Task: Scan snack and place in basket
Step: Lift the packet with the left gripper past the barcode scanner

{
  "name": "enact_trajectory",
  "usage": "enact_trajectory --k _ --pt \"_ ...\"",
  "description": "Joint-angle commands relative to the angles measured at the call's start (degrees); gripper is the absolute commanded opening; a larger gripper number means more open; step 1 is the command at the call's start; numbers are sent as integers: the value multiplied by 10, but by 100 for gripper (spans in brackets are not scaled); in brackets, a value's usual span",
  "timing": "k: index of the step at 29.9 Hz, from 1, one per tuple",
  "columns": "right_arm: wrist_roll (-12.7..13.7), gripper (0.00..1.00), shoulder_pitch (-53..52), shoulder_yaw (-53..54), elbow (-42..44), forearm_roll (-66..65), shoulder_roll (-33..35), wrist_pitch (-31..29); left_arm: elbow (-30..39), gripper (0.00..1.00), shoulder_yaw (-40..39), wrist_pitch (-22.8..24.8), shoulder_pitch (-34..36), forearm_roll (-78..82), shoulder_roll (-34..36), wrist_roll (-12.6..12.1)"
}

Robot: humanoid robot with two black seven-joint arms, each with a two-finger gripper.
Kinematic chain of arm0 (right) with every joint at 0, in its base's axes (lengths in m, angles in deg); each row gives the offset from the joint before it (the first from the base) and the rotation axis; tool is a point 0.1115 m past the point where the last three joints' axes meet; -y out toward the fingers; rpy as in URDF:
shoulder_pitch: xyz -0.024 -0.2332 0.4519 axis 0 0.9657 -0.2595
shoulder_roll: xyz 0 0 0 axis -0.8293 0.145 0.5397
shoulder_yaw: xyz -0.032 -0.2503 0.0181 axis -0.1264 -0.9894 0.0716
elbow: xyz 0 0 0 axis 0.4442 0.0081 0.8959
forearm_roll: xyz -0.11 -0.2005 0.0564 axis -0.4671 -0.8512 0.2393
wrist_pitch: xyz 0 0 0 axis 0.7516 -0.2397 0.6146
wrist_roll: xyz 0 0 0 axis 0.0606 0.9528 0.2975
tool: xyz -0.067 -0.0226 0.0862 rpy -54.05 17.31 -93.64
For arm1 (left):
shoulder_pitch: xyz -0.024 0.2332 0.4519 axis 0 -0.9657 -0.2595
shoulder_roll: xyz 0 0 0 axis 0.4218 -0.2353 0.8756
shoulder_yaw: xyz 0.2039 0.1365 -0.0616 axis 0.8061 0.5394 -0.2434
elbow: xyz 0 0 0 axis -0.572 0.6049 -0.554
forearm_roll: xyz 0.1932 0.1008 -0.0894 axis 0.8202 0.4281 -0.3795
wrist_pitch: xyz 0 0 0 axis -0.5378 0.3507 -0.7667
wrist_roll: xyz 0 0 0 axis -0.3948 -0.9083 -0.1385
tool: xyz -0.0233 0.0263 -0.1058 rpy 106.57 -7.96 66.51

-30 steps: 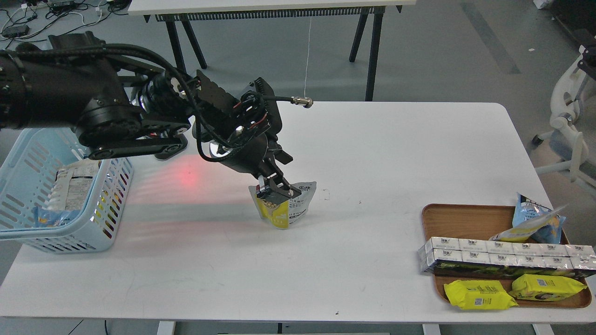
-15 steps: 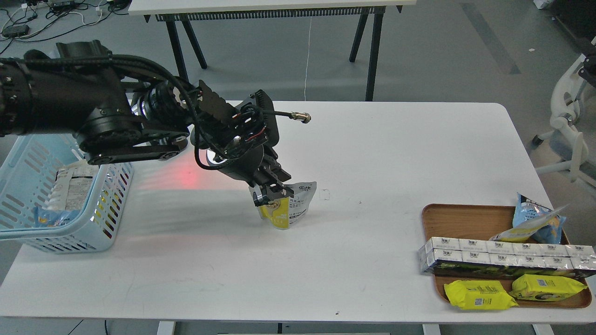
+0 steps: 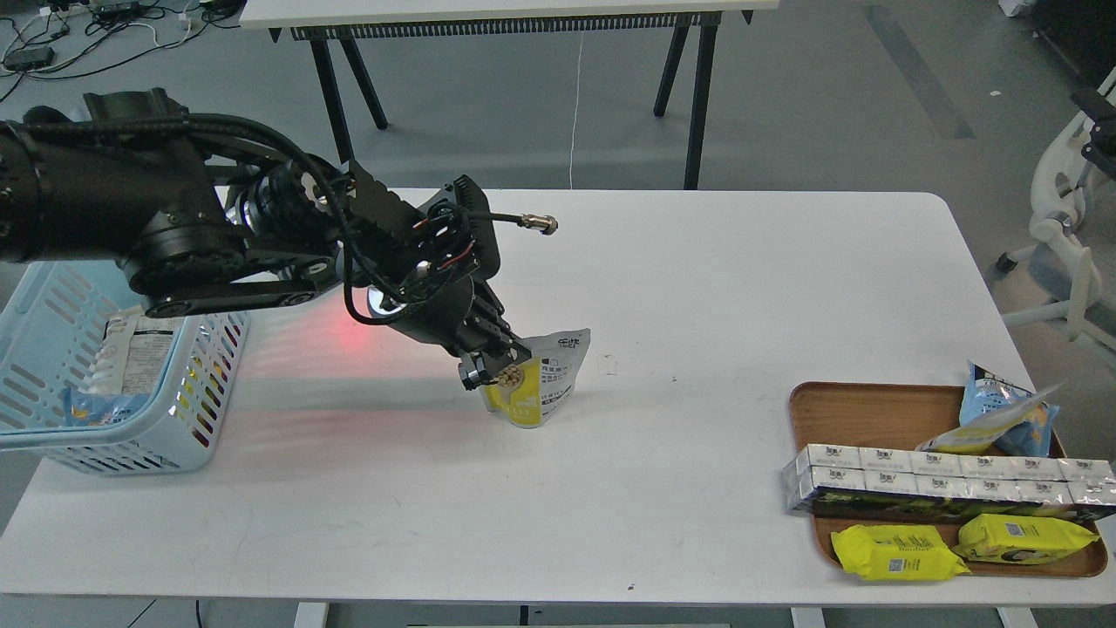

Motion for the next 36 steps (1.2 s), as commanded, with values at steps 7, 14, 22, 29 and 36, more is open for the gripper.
enact_trajectory --k 7,14,22,29,36 --pt "0 100 9 3 0 0 1 0 22 0 0 3 39 2 41 0" --pt "0 100 9 10 1 0 -2 0 23 0 3 8 103 4 96 0" --pt "0 100 9 12 2 0 -4 0 25 0 6 31 125 36 148 0" --pt "0 100 9 27 1 0 -5 0 18 0 7 44 132 74 174 0" --pt "0 100 15 27 2 0 -6 0 1 0 30 49 124 111 208 0"
